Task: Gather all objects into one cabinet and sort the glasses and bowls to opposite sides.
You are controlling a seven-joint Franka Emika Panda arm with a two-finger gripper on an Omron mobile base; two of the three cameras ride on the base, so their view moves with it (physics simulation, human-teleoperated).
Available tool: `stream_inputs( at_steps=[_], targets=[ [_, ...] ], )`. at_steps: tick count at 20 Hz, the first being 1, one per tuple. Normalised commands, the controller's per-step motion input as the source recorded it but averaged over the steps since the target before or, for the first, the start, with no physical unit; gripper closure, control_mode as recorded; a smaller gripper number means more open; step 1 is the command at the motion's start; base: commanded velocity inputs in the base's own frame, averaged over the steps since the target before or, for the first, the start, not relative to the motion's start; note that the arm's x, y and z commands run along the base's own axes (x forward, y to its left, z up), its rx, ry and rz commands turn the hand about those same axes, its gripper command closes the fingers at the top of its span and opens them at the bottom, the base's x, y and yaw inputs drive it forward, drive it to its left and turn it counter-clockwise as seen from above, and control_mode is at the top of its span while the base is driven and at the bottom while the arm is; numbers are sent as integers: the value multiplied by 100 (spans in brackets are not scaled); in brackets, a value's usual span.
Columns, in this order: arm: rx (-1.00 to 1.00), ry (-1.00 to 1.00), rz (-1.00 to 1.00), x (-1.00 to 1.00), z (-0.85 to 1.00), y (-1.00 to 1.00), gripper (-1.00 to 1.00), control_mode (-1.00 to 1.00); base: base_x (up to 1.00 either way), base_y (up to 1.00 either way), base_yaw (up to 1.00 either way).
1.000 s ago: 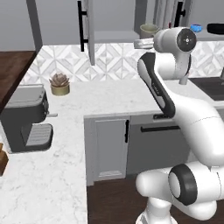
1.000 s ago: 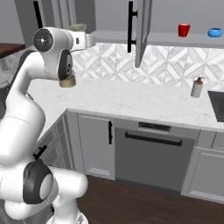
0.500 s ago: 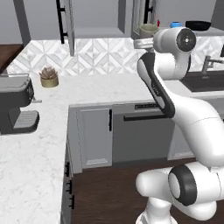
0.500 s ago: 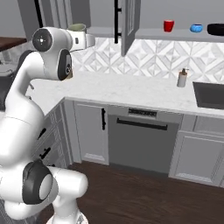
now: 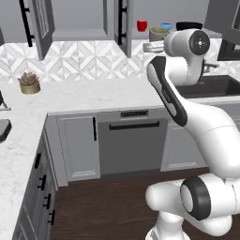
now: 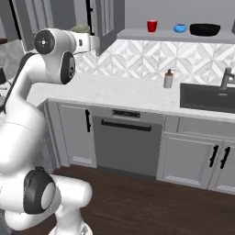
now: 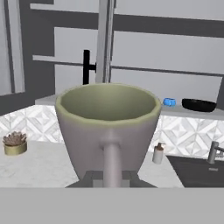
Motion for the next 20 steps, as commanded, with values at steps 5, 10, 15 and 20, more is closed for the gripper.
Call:
stream_inputs(
  at_steps=[5,10,15,20],
  targets=[
    [0,0,0,0,0,0,100,100,-12,-73,-4],
    [0,0,0,0,0,0,100,100,0,-69,-6],
    [0,0,0,0,0,0,100,100,3,-56,-11],
    [0,0,0,0,0,0,100,100,32,-29,-14]
  ],
)
